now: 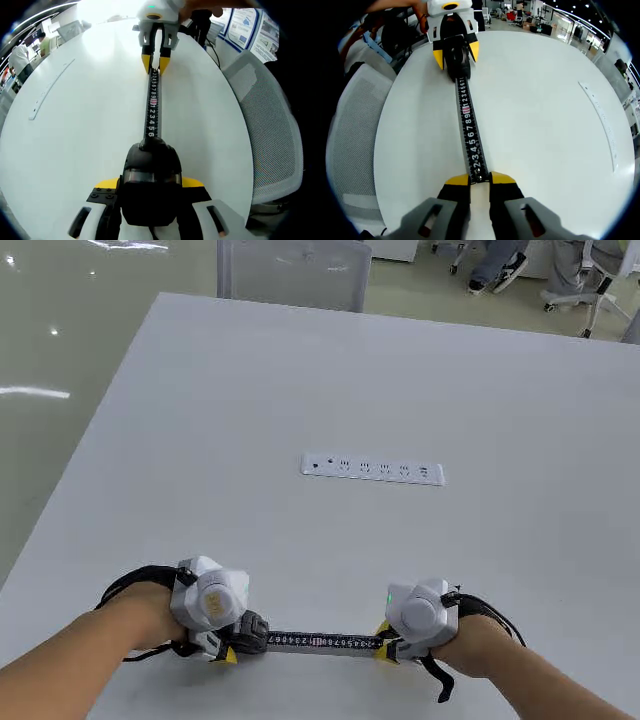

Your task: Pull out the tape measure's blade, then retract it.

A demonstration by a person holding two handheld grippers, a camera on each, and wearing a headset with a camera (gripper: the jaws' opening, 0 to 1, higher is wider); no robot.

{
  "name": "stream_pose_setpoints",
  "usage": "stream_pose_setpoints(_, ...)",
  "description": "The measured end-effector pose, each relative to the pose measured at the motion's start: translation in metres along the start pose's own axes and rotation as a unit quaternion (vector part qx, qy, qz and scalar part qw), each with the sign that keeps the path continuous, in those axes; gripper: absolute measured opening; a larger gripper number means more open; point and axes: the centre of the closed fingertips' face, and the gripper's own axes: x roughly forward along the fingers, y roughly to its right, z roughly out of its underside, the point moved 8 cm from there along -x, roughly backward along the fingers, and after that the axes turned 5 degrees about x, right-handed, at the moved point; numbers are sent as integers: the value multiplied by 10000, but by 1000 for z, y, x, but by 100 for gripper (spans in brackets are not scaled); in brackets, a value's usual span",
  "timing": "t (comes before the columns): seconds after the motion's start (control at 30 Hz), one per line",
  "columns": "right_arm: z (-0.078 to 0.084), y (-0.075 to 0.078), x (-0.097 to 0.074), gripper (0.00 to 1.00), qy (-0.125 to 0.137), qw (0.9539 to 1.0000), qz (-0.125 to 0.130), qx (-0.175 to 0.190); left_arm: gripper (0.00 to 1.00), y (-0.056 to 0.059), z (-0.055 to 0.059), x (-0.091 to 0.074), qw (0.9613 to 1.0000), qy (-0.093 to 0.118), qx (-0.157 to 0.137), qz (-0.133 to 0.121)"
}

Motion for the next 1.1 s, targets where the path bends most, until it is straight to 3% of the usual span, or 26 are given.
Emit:
stream_pose_setpoints(0.33,7,1,-6,12,-27,10000,8,54,40,0,0,0,10000,-16,-2,-4)
stream_pose_setpoints(0.63,27,4,-16,12,-78,9998,47,187,40,1,0,0,10000,-39,-13,-1)
stream_pose_setpoints(1.0,34,5,-20,12,-94,9996,75,243,40,1,0,0,10000,-56,-11,-1)
stream_pose_setpoints(1.1,44,7,-25,12,-119,9994,98,297,40,2,-1,0,10000,-73,-2,4)
